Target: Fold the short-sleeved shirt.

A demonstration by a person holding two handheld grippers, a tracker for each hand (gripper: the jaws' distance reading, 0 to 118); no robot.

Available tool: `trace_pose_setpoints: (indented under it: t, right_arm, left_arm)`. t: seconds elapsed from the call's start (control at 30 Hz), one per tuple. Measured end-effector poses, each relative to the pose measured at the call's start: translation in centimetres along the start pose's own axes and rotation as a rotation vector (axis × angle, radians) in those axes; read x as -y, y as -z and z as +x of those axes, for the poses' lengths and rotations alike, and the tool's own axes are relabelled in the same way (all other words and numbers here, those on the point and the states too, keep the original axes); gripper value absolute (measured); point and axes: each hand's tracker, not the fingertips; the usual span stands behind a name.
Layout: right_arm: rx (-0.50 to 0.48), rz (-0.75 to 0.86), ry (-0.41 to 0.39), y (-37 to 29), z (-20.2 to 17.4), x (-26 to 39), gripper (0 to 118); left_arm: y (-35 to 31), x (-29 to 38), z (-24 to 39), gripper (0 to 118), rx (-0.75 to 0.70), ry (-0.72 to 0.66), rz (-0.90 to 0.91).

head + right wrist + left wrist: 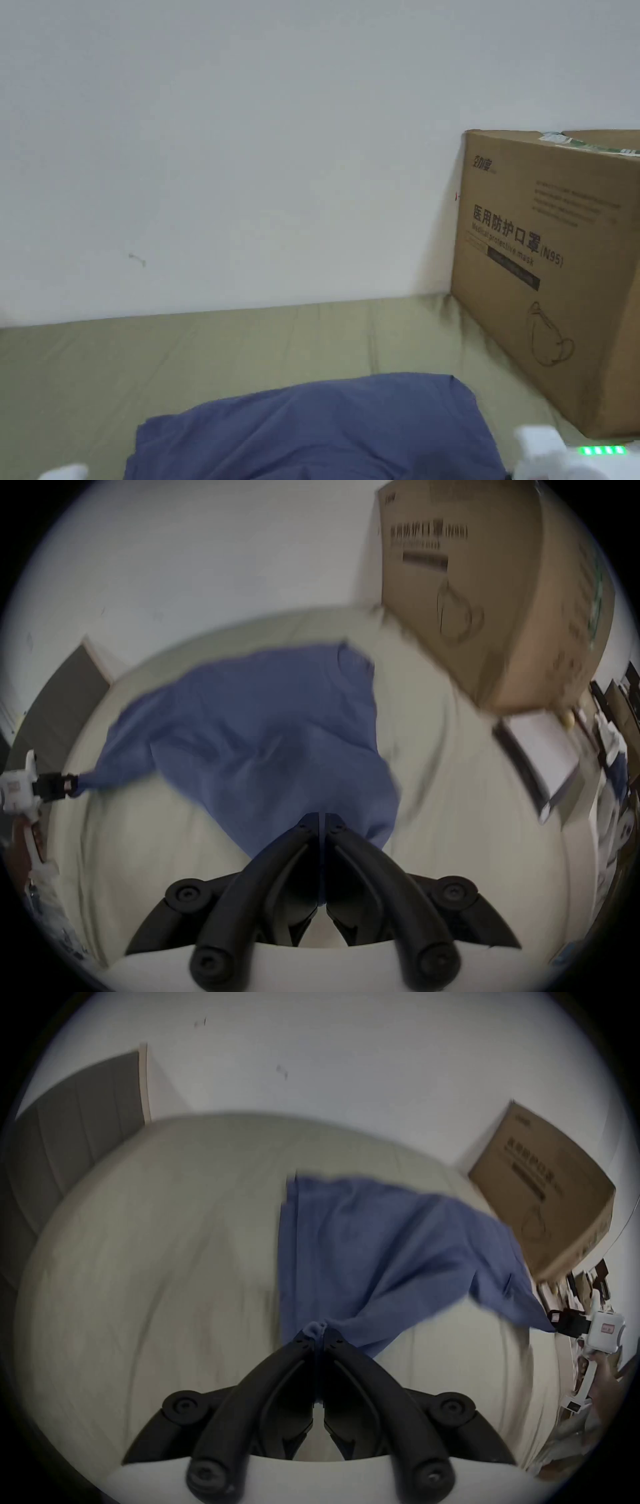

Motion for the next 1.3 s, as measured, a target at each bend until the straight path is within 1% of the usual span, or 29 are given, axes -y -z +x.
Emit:
trace_pose_setpoints:
  t: [0.03,0.07,0.1,0.13,0.2,0.23,0.4,0.57,0.6,0.73,0.83,0.93,0.97,1.0,1.03,1.07,1.1,1.13,1.17,1.2,1.23,1.27,1.3]
  right_arm:
    - [-0.001,-0.014,0.006,-0.8,0.3,2.2,2]
    - [-0.047,-0.038,0.014,-1.6,0.9,3.9,2]
    - [-0.056,-0.039,0.019,-2.8,1.3,5.9,2]
    - [-0.042,-0.029,0.028,-4.2,1.7,7.4,2]
    - [-0.075,-0.041,0.057,-7.0,2.9,10.4,2]
    - [-0.076,-0.038,0.06,-8.8,3.2,11.8,2]
    - [-0.068,-0.051,0.069,-15.3,5.6,18.4,2]
    - [-0.097,-0.035,0.234,-19.6,8.0,24.4,2]
    - [-0.093,-0.037,0.244,-20.1,8.2,25.3,2]
    - [-0.078,-0.039,0.21,-21.6,8.0,27.9,2]
    - [-0.07,-0.053,0.176,-21.8,7.5,29.2,2]
    - [-0.023,-0.061,0.11,-21.3,6.7,30.2,2]
    - [-0.012,-0.064,0.093,-21.0,6.3,30.5,4]
    - [-0.002,-0.058,0.082,-20.9,5.9,30.6,10]
    - [0.024,-0.055,0.066,-20.8,5.7,30.6,23]
    - [0.062,-0.048,0.051,-20.8,5.4,30.7,34]
    - [0.063,-0.037,0.047,-20.9,5.2,30.8,44]
    - [0.063,-0.029,0.045,-21.2,5.0,30.8,62]
    - [0.056,-0.01,0.046,-21.6,5.0,30.8,89]
    - [0.047,0.009,0.042,-22.0,4.7,30.7,111]
    - [0.038,0.018,0.039,-22.4,4.4,30.7,116]
    - [0.018,0.04,0.037,-22.9,3.9,30.5,112]
    - [-0.018,0.108,0.033,-24.1,3.4,30.3,112]
  left_arm:
    - [-0.5,1.9,-0.6,3,-0.001,-0.019,-0.022]
    - [-1.3,3.6,-1.3,3,0.017,-0.02,-0.032]
    - [-2.5,5.3,-1.8,3,0.014,-0.009,-0.03]
    - [-3.8,6.8,-2.6,3,0.008,-0.02,-0.023]
    - [-6.7,9.6,-4.2,3,0.035,-0.055,-0.023]
    - [-8.1,10.7,-5.0,3,0.034,-0.081,-0.017]
    - [-14.9,16.8,-7.0,3,0.036,-0.116,0.006]
    - [-19.1,23.0,-7.6,3,0.086,-0.078,0.011]
    - [-19.6,24.1,-7.7,3,0.089,-0.066,0.007]
    - [-21.5,27.7,-7.9,3,0.094,-0.038,0.017]
    - [-22.3,29.5,-8.1,3,0.099,-0.051,0.037]
    - [-21.6,30.7,-8.5,3,0.085,-0.045,0.038]
    - [-21.3,30.9,-8.6,5,0.082,-0.044,0.037]
    - [-21.1,31.1,-8.7,12,0.058,-0.035,0.039]
    - [-21.0,31.3,-8.9,40,0.033,-0.025,0.048]
    - [-21.7,31.6,-8.6,71,-0.017,-0.005,0.062]
    - [-21.8,31.8,-9.0,100,-0.036,0.008,0.064]
    - [-21.9,32.0,-9.3,118,-0.039,0.009,0.08]
    - [-22.6,32.2,-9.6,117,-0.055,0.014,0.121]
    - [-24.2,32.4,-8.8,117,-0.026,0.025,0.185]
    - [-25.0,32.4,-8.6,117,-0.044,0.036,0.204]
    - [-25.8,32.1,-8.2,117,-0.057,0.056,0.223]
    - [-26.7,31.9,-7.8,117,-0.051,0.078,0.244]
